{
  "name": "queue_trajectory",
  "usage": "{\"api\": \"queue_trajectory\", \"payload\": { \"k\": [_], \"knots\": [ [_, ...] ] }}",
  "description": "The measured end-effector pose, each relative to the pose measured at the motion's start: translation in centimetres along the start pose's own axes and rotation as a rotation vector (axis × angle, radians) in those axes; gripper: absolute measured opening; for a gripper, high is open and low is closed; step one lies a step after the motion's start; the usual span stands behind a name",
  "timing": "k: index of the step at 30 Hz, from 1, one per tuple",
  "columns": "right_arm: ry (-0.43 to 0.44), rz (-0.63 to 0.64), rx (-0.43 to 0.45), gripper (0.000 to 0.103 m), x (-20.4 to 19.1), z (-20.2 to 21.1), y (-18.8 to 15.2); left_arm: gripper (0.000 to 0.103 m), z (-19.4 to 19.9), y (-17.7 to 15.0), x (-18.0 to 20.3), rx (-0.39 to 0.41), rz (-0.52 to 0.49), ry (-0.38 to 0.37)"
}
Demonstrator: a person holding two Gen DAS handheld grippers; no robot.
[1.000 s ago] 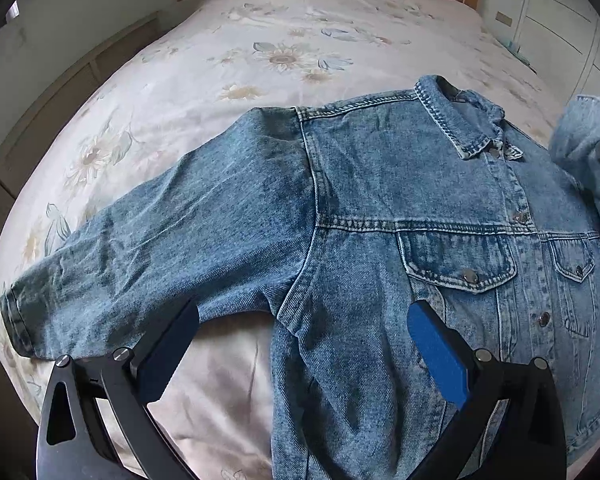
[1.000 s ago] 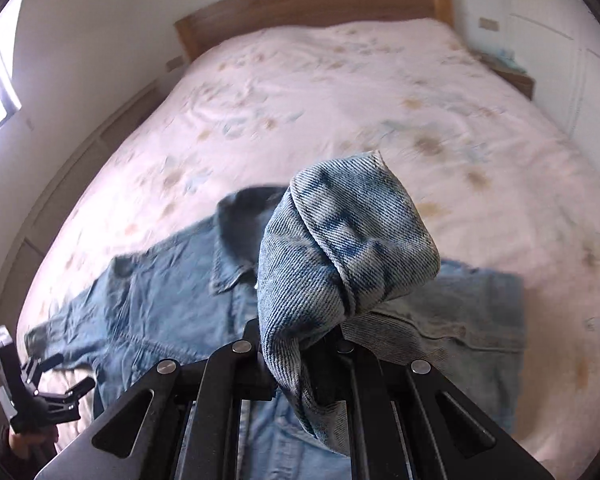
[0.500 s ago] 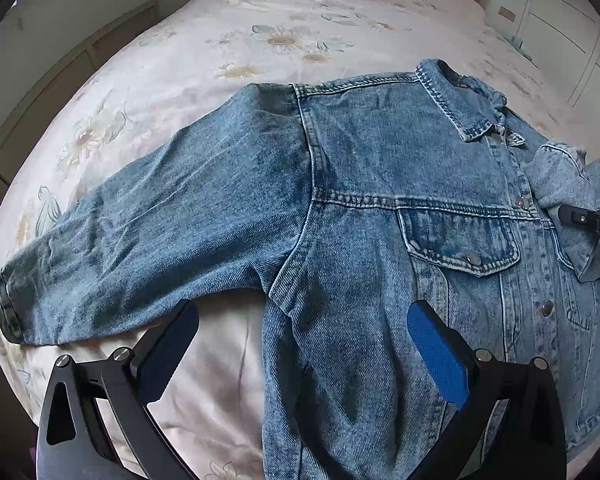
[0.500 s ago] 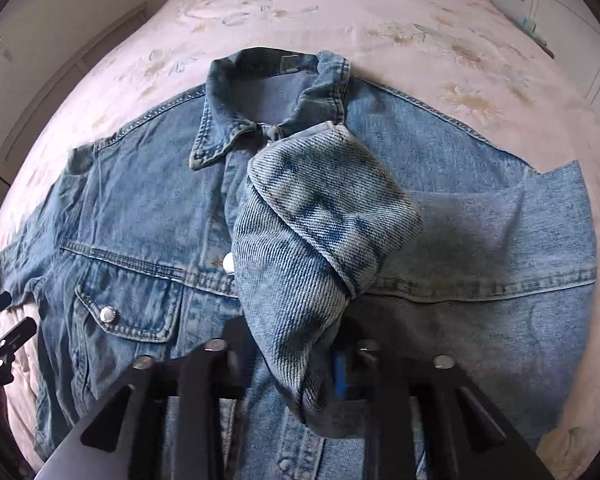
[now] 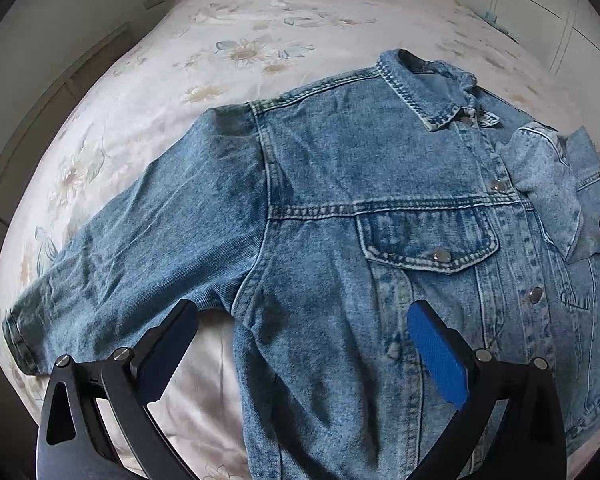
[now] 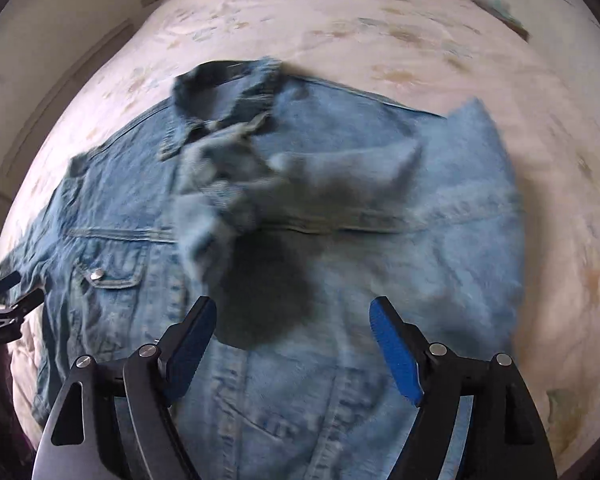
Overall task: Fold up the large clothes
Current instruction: 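Carry the held sleeve across the jacket front and lay it down, then open the right tool and smooth the folded side flat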
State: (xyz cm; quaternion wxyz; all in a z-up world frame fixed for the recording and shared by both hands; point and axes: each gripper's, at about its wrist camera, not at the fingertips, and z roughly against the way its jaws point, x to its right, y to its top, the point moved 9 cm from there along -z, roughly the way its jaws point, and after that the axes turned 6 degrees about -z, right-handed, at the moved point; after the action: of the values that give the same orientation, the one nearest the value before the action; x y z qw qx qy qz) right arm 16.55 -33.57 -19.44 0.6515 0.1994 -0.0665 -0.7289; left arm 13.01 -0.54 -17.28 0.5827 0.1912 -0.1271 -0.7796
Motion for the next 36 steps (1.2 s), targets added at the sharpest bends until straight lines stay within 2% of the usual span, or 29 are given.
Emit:
{"api": "queue_trajectory", "payload": {
  "k": [7,14,18,23,26,29,31,32,33,34,35,36],
  "knots": [
    [-0.118,-0.174,0.047,0.080,9.1,1.7,-0.9,0.102,1.3,4.5,7.0,0.059,-0.216,-0.004],
    [-0.081,-0.303,0.055,0.080,13.0,1.4,-2.9,0.102,1.2,9.8,15.9,0.111,-0.416,-0.019],
    [-0.056,-0.321,0.041,0.080,13.5,0.7,-4.0,0.102,0.0,12.5,21.0,0.075,-0.479,-0.062],
    [-0.020,-0.343,0.032,0.080,13.6,-0.1,-5.0,0.102,-3.5,13.2,25.0,-0.006,-0.574,-0.023],
    [-0.016,-0.344,0.028,0.080,14.0,-0.4,-5.4,0.102,-5.6,12.2,25.9,-0.059,-0.615,-0.012],
    [-0.016,-0.365,0.021,0.080,14.9,-0.8,-6.0,0.102,-7.5,11.6,25.9,-0.106,-0.603,-0.032],
    [-0.009,-0.378,0.023,0.080,15.0,-1.0,-6.2,0.102,-8.8,11.5,25.2,-0.126,-0.611,0.000],
    [-0.009,-0.377,0.024,0.080,15.0,-1.0,-6.2,0.095,-9.4,11.3,24.8,-0.136,-0.624,0.015],
    [-0.011,-0.373,0.025,0.080,15.0,-1.0,-6.2,0.075,-10.0,11.1,24.3,-0.154,-0.634,0.015],
    [-0.013,-0.371,0.024,0.080,15.0,-1.0,-6.2,0.061,-10.6,10.8,23.9,-0.179,-0.633,0.003],
    [-0.013,-0.370,0.024,0.080,15.0,-1.0,-6.2,0.039,-11.2,10.4,23.4,-0.209,-0.615,-0.035],
    [-0.013,-0.370,0.024,0.080,15.0,-1.0,-6.2,0.032,-11.3,10.0,22.6,-0.227,-0.580,-0.069]
  ]
}}
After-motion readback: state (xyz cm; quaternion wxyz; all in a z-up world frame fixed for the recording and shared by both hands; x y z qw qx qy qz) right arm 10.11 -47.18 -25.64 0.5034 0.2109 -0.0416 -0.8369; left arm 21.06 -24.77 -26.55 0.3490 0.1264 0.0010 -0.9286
